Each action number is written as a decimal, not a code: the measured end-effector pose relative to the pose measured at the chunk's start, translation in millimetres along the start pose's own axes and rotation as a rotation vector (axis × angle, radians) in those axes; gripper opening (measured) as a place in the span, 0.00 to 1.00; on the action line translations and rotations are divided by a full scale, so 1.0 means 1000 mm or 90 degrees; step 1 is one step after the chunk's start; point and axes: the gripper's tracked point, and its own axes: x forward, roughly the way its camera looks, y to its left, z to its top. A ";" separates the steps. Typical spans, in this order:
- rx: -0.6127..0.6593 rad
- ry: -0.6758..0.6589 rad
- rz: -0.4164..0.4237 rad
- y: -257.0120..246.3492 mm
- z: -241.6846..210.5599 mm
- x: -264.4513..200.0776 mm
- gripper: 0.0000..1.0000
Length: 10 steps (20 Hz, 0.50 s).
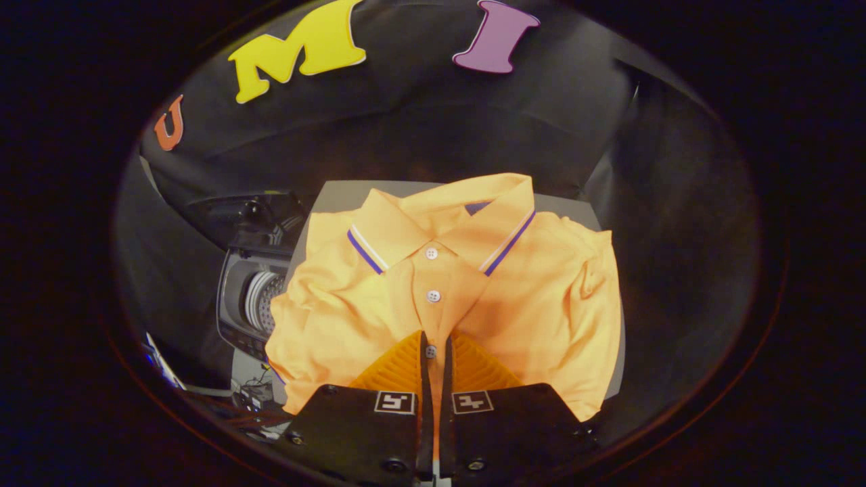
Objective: Put the clothes into the washing machine and then close the washing machine lid.
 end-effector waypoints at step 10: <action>-0.009 -0.055 0.019 0.040 0.049 -0.059 0.07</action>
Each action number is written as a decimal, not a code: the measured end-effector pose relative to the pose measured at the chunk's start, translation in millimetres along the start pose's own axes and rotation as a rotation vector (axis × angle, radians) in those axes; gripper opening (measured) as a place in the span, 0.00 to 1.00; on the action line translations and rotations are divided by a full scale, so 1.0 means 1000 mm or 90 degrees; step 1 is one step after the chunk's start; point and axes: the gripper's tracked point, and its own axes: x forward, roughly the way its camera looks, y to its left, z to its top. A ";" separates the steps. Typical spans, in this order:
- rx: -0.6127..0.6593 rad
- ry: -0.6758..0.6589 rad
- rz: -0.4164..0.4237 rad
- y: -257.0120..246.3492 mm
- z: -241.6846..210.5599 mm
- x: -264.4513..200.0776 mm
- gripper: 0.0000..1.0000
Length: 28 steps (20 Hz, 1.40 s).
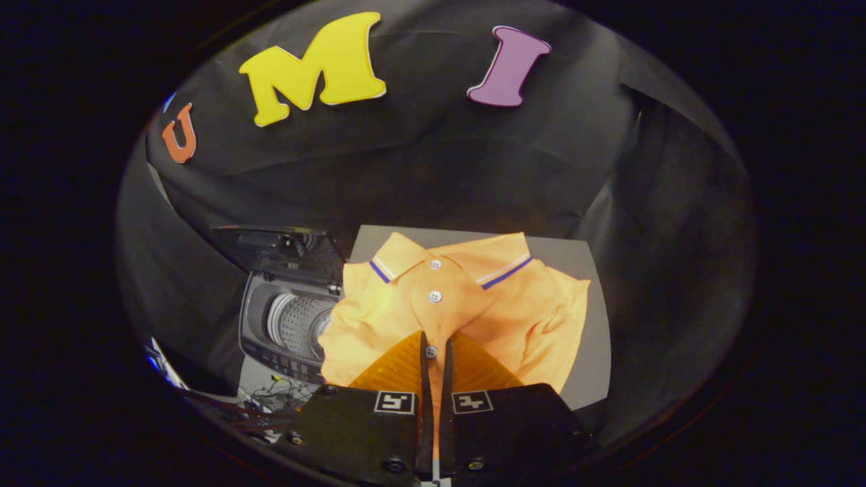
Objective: Put the clothes into the washing machine and then close the washing machine lid.
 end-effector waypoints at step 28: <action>-0.171 -0.085 0.153 0.242 0.066 -0.057 0.07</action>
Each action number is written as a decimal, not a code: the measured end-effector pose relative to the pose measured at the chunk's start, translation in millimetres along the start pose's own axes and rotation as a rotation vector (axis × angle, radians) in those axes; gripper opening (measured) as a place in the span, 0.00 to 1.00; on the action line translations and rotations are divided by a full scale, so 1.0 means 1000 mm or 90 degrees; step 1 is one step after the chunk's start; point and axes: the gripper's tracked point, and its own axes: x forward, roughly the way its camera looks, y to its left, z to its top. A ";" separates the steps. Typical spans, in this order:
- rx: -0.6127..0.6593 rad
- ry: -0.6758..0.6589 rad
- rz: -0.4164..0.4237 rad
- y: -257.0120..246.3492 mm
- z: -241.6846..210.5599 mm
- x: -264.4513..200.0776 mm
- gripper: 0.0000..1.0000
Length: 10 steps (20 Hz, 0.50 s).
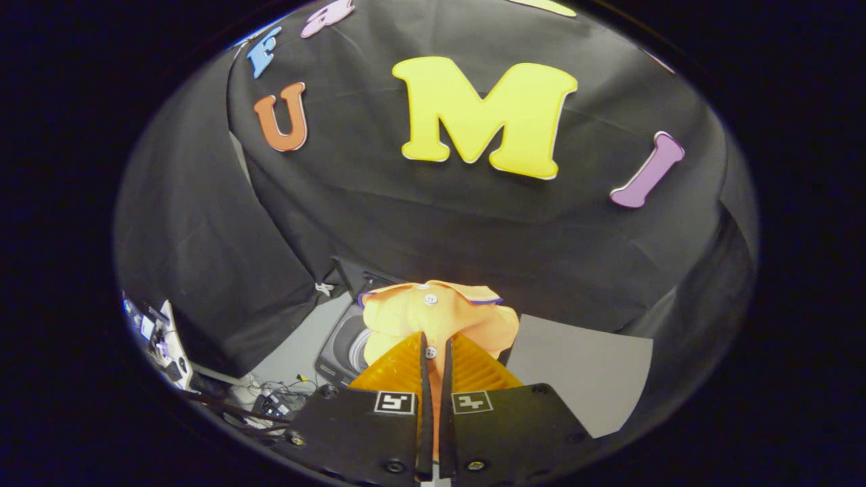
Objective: Put the clothes into the washing machine and then close the washing machine lid.
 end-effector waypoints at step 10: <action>-0.007 0.045 0.049 0.058 -0.022 0.049 0.07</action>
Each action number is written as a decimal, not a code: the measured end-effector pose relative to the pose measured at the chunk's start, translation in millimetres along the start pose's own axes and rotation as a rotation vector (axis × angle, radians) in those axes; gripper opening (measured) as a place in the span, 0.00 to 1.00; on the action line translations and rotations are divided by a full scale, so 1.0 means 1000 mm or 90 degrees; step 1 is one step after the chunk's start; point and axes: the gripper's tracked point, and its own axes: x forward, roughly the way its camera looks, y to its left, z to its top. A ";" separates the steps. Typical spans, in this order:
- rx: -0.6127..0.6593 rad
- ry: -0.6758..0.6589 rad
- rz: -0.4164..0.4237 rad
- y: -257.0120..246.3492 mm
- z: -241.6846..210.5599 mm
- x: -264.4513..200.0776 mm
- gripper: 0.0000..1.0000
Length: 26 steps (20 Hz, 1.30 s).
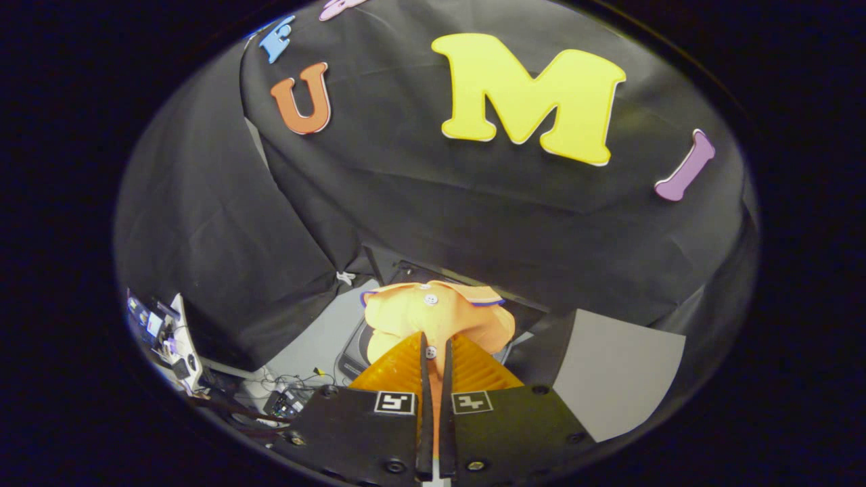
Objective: Put the clothes into the washing machine and then close the washing machine lid.
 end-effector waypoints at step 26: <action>0.062 0.106 -0.003 0.025 -0.102 0.173 0.07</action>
